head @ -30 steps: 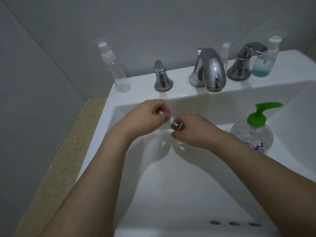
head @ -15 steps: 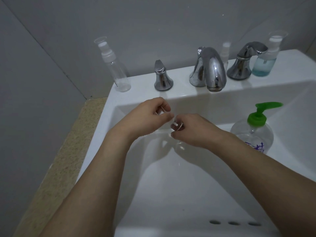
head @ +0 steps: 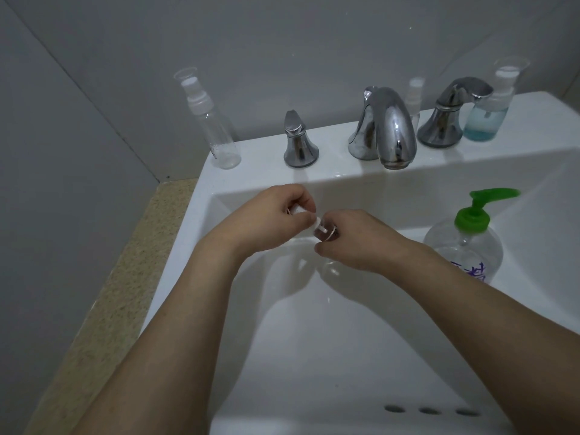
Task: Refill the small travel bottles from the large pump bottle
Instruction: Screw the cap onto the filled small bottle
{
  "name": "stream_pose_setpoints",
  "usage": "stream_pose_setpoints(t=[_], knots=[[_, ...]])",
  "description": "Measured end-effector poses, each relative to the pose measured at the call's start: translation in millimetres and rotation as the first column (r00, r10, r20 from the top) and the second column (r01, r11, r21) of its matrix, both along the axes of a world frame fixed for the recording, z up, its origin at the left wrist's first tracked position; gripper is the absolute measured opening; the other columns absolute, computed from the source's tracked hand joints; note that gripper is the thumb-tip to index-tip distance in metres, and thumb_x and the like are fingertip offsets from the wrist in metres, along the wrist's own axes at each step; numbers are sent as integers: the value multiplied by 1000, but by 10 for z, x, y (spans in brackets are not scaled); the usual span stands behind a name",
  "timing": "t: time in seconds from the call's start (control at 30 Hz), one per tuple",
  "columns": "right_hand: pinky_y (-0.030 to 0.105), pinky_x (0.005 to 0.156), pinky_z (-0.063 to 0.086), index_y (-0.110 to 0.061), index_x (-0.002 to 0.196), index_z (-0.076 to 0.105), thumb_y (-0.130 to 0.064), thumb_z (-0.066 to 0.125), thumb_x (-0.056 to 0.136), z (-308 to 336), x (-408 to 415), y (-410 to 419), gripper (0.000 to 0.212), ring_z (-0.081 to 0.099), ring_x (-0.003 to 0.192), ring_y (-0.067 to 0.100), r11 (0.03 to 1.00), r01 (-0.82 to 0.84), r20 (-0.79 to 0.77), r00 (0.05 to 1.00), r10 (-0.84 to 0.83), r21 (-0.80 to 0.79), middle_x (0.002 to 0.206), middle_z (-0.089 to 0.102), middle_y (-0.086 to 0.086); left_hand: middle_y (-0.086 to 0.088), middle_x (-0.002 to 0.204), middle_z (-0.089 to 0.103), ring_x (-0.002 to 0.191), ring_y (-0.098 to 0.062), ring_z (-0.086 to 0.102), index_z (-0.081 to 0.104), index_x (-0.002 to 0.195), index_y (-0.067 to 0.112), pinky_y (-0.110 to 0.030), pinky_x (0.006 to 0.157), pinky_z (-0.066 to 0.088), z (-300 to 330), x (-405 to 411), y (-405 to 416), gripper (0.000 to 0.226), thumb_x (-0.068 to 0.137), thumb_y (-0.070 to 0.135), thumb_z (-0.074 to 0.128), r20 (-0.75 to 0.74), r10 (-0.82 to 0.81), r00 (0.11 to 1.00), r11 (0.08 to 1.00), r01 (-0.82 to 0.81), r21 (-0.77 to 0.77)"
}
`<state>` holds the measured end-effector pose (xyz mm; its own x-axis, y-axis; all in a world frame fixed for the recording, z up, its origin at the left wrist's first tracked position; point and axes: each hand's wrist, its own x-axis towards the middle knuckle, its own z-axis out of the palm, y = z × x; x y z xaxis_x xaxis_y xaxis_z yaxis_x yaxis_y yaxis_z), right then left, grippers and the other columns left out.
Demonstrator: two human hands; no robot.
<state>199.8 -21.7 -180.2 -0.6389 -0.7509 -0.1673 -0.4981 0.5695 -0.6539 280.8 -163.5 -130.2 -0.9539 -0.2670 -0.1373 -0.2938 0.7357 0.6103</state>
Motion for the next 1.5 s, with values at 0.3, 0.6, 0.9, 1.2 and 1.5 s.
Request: stream_pose_setpoints(t=[0.3,0.6,0.9,1.2,1.5], knots=[[23,59,42,-35,76,50,-30,63,80,13,7,6,15,59,80,11,1000,-7,-9,1000,7,5,86,58,-14,8,75,58,61,-6,49,64,92,24,-21,57,41,-9,-6,-5,5,90,26,61,-11,-2,1000,1000,2,-24],[26,61,45,-33,73,50,-30,63,79,7,3,-7,15,60,78,11,1000,-6,-13,1000,6,18,86,59,-12,-1,81,70,58,-2,52,64,87,21,-20,53,39,-9,-13,4,9,91,28,61,-3,-3,1000,1000,3,-29],[24,47,33,-23,61,46,-30,70,76,43,-2,11,29,50,48,12,1000,30,42,999,-30,3,57,49,-8,2,72,56,64,-14,51,64,85,22,-32,61,44,-31,-10,-36,5,88,23,67,-36,-75,997,997,74,-26],[25,49,33,-26,62,45,-32,65,81,63,-4,9,29,49,52,11,998,46,68,997,-43,-44,62,50,-8,12,67,56,56,-5,47,65,87,24,-20,54,39,-44,-31,-8,6,84,21,68,-109,-15,994,1000,14,-11],[28,70,48,-30,118,53,-52,68,77,39,-29,-25,49,60,85,9,974,125,149,984,-97,-189,102,59,-10,-19,91,67,73,-32,58,66,82,13,-45,66,48,80,13,-103,26,66,32,71,-224,115,968,971,-62,230]])
